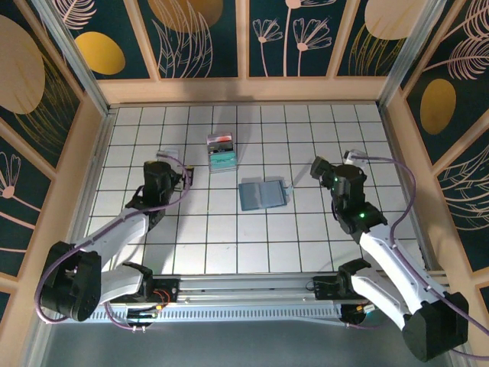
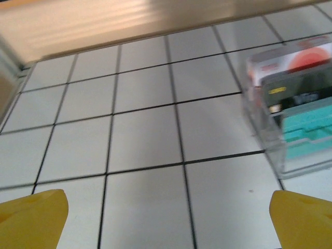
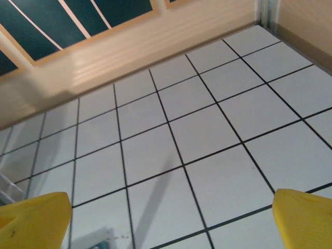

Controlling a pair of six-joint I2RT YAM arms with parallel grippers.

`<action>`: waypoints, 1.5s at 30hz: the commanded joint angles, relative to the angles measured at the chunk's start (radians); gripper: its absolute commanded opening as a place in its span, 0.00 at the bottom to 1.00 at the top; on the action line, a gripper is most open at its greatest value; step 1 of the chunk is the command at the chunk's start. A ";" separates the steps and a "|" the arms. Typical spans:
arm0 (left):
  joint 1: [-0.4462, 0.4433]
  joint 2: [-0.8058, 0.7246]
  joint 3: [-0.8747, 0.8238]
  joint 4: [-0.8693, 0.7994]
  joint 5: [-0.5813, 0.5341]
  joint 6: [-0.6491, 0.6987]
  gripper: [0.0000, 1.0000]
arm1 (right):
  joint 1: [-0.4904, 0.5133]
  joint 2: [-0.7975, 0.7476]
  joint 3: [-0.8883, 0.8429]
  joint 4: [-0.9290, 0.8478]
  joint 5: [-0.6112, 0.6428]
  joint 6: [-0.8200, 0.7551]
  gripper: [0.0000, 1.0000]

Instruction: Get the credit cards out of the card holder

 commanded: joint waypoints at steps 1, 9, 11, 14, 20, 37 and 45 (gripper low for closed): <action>0.006 -0.026 -0.051 0.133 -0.151 -0.086 0.99 | -0.016 -0.023 -0.070 0.188 0.061 -0.117 0.99; 0.022 0.003 -0.132 0.258 -0.203 -0.041 0.99 | -0.120 -0.022 -0.173 0.355 0.017 -0.200 0.99; 0.045 0.005 -0.159 0.305 -0.183 -0.039 0.99 | -0.159 -0.024 -0.193 0.382 -0.005 -0.217 0.99; 0.084 0.003 -0.210 0.428 -0.140 -0.004 0.99 | -0.226 -0.029 -0.229 0.429 -0.054 -0.238 0.99; 0.166 0.035 -0.228 0.594 -0.068 0.044 0.99 | -0.356 -0.057 -0.298 0.542 -0.177 -0.247 0.99; 0.250 0.259 -0.267 0.915 0.089 0.018 0.99 | -0.508 0.040 -0.441 0.898 -0.380 -0.265 0.99; 0.289 0.356 -0.321 1.104 0.115 -0.019 0.99 | -0.526 0.177 -0.468 1.041 -0.423 -0.254 0.99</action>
